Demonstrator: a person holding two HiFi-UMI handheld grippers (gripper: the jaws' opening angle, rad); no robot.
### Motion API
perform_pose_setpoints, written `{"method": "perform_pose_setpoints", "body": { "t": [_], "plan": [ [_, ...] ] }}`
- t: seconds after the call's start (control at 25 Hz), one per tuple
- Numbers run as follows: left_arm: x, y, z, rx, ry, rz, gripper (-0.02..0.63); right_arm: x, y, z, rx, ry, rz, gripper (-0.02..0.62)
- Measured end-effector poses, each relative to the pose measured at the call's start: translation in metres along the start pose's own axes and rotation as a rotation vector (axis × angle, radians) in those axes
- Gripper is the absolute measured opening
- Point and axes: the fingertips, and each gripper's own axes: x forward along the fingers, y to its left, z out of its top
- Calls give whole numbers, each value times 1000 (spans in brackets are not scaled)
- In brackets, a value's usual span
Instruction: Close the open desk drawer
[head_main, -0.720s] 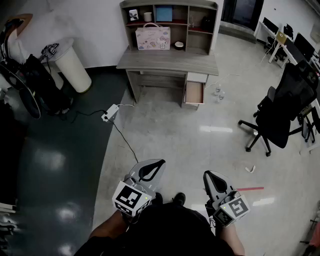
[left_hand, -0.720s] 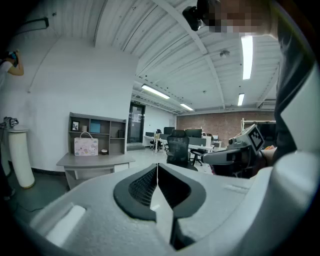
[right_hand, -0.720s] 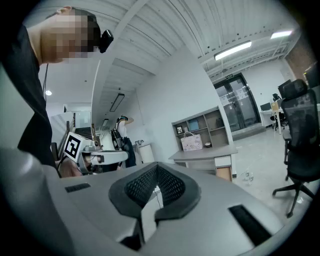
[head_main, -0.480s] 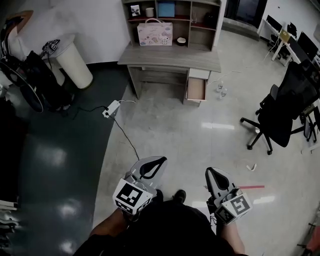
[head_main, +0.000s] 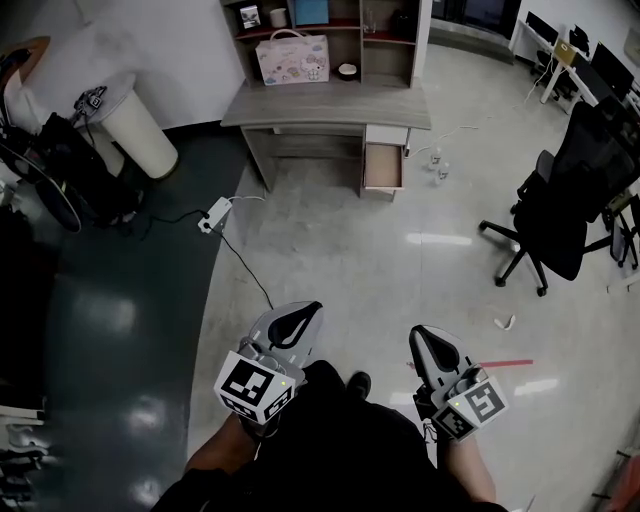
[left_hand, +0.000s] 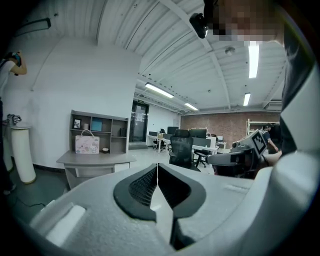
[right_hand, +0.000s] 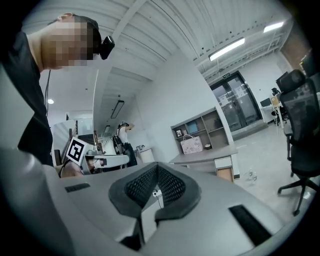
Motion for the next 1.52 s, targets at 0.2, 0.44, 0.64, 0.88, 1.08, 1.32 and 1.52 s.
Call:
{"method": "perform_pose_setpoints", "body": {
  "t": [0.2,0.44,0.64,0.88,1.08,1.32,1.52],
  "plan": [
    [15,10,0,-3,5,29,10,-2,-21,-2,7,14,-5,12],
    [59,30,6,-8,-7,-1,10,29,-56,5,14,14,-25,14],
    [111,74,15,-31,-16,-21,10,77,-100,17,-5,48,-47,14],
    [181,158,40,-31,-26,-41,10,167,-159,45,7,59,-76,14],
    [235,229,69,-13,-41,-62,9,244,-204,70,43,51,-98,14],
    [290,291,83,-1,-37,-61,9,307,-245,77,37,75,-111,14],
    [335,312,82,-2,-3,-96,9,350,-280,78,62,91,-100,14]
  ]
}}
